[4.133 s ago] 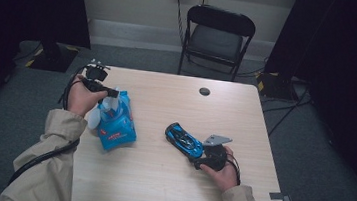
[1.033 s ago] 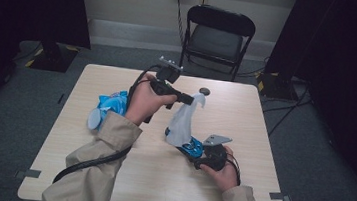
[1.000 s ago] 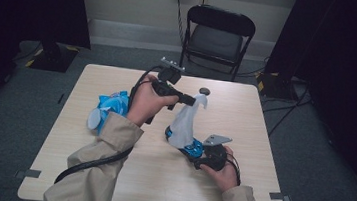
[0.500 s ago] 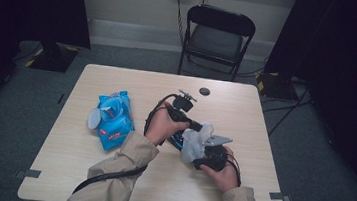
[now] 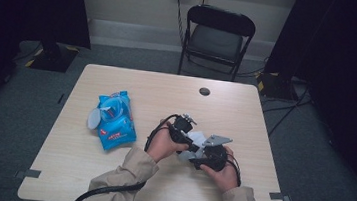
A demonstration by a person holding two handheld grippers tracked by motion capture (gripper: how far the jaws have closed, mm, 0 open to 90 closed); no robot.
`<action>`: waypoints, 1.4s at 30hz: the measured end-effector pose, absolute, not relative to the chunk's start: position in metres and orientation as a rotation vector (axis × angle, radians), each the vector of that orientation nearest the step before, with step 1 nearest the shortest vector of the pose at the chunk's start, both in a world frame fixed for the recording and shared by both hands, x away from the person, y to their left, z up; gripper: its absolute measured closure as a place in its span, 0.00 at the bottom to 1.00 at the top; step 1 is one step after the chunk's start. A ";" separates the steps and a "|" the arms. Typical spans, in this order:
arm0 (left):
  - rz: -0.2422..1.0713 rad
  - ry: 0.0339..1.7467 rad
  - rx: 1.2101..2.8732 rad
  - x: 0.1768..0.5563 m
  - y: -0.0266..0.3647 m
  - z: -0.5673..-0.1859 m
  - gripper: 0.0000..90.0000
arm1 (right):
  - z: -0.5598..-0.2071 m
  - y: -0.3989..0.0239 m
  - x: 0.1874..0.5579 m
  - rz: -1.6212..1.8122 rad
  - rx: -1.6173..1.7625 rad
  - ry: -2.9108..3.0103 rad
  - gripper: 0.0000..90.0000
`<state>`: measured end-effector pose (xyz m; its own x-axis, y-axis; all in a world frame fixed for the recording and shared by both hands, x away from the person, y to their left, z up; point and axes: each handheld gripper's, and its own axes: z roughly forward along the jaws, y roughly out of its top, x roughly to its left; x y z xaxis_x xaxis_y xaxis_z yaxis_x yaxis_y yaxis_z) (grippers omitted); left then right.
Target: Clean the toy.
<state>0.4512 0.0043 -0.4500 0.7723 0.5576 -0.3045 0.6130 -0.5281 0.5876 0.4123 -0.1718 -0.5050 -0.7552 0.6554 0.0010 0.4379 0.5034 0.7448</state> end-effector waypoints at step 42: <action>-0.074 0.777 2.271 0.439 -0.002 -0.443 0.99 | -0.505 -0.172 0.412 1.102 0.924 2.468 0.25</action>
